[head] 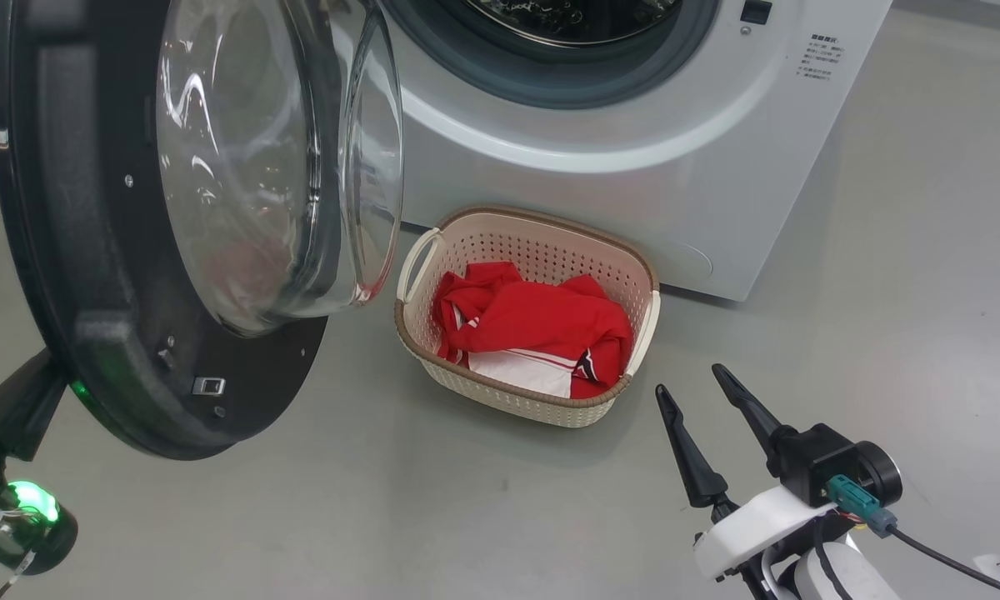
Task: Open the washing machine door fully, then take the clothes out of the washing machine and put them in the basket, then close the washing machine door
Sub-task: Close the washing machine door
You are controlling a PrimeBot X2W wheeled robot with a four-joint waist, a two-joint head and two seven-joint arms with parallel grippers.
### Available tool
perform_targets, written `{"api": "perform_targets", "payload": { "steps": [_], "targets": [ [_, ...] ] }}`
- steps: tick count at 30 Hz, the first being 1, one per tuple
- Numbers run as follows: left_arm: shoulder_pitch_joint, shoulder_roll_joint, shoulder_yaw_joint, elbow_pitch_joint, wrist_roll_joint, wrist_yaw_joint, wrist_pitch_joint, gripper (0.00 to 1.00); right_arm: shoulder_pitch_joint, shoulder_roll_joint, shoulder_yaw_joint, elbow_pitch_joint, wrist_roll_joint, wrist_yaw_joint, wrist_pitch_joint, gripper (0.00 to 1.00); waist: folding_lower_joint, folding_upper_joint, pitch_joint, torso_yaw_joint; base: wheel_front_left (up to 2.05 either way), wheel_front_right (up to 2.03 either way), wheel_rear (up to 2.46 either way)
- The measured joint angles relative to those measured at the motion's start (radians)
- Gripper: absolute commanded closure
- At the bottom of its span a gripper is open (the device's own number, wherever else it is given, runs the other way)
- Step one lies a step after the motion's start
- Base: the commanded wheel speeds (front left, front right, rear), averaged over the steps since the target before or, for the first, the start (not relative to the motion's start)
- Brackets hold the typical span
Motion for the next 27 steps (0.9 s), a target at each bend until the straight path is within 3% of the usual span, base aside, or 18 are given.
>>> {"api": "perform_targets", "payload": {
  "steps": [27],
  "targets": [
    [0.074,-0.049,-0.124,-0.114,0.011,0.008,0.049,1.0,-0.017,-0.001,-0.009,0.007,0.006,-0.001,-0.001,0.0,0.0,0.0,-0.021,-0.106,0.0,0.0,0.0]
  ]
}}
